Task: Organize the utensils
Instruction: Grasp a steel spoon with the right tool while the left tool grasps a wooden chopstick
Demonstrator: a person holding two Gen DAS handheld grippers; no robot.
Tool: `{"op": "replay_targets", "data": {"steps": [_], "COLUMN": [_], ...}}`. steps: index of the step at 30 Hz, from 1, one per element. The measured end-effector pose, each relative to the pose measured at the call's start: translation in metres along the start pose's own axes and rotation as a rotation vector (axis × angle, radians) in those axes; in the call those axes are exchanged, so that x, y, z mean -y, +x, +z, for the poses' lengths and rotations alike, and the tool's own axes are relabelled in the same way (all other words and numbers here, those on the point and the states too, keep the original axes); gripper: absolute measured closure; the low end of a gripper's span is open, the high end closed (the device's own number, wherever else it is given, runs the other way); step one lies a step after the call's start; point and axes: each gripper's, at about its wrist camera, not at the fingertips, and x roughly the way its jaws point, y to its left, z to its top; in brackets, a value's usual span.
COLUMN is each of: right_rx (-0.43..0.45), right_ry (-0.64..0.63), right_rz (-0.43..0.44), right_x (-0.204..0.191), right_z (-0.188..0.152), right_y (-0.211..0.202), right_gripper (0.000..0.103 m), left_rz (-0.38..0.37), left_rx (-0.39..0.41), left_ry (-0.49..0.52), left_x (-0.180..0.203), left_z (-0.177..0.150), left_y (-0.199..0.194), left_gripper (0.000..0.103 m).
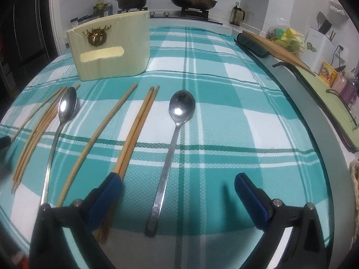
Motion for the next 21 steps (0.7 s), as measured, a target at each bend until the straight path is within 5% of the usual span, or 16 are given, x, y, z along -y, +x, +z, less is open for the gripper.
{"op": "replay_targets", "data": {"steps": [8, 12, 16, 21], "right_rx": [-0.049, -0.077, -0.083, -0.102], "right_ry": [-0.015, 0.042, 0.026, 0.007], "right_rz": [0.008, 0.069, 0.066, 0.082], "right_x": [0.002, 0.013, 0.011, 0.013], "right_z": [-0.002, -0.001, 0.001, 0.007], "right_y": [0.018, 0.024, 0.025, 0.029], "right_gripper": [0.0, 0.0, 0.0, 0.0], "left_rz": [-0.052, -0.151, -0.147, -0.169], "left_rx": [-0.049, -0.151, -0.232, -0.219], "left_ry": [0.09, 0.061, 0.147, 0.22], "left_x": [0.003, -0.009, 0.001, 0.018], "left_z": [0.018, 0.034, 0.052, 0.076], "left_y": [0.019, 0.034, 0.042, 0.052], "left_gripper": [0.0, 0.0, 0.0, 0.0]}}
